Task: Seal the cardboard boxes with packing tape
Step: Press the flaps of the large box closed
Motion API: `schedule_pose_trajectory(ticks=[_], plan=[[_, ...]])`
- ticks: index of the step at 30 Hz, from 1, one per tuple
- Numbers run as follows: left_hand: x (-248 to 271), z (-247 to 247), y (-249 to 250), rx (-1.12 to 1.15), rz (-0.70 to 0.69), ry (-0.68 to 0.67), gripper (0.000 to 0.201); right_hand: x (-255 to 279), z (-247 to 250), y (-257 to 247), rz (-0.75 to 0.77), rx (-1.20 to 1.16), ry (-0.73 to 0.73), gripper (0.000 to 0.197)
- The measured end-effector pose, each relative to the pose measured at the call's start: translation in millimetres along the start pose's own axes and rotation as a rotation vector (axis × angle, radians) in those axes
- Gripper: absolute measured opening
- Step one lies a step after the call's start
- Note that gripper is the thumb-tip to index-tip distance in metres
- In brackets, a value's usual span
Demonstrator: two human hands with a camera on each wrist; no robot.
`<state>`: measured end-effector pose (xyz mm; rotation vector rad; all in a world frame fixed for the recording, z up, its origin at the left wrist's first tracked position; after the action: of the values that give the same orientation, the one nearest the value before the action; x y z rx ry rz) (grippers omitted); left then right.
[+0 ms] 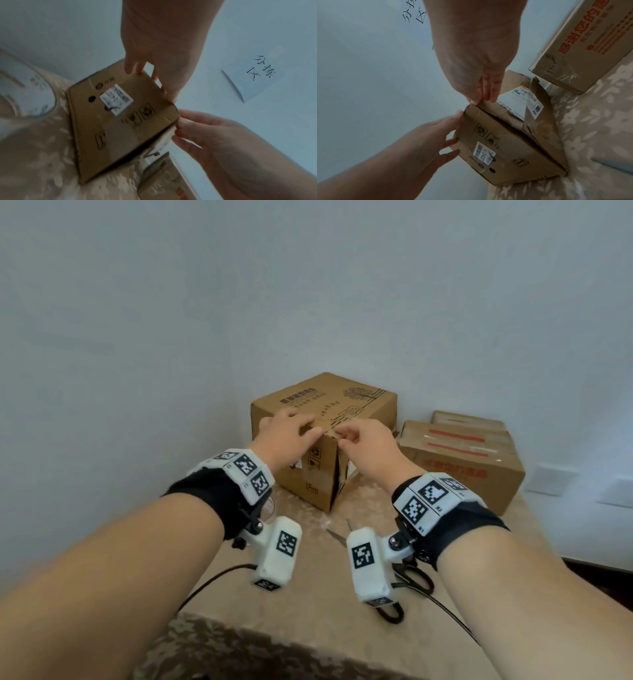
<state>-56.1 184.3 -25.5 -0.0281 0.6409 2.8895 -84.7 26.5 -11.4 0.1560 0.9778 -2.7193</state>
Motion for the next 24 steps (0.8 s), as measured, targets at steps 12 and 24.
schedule_pose_trajectory(ticks=[12,24], plan=[[5,6,21,0.151,0.062,0.009,0.074,-9,1,19,-0.015,0.216,-0.123,0.049],[1,18,-5,0.179,0.130,-0.033,0.075,-18,-7,11,0.131,0.144,-0.193,0.047]])
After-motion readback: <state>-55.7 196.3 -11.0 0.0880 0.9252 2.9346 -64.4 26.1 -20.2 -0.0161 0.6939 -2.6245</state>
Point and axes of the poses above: each hand's wrist, its own x-axis away from the middle knuckle, its own z-axis out of the back of the hand, y = z × x, the point moved 4 cm from there along -x, towards the middle knuckle, and after that the axes turned 6 degrees about -y, right-handed, at the moved point
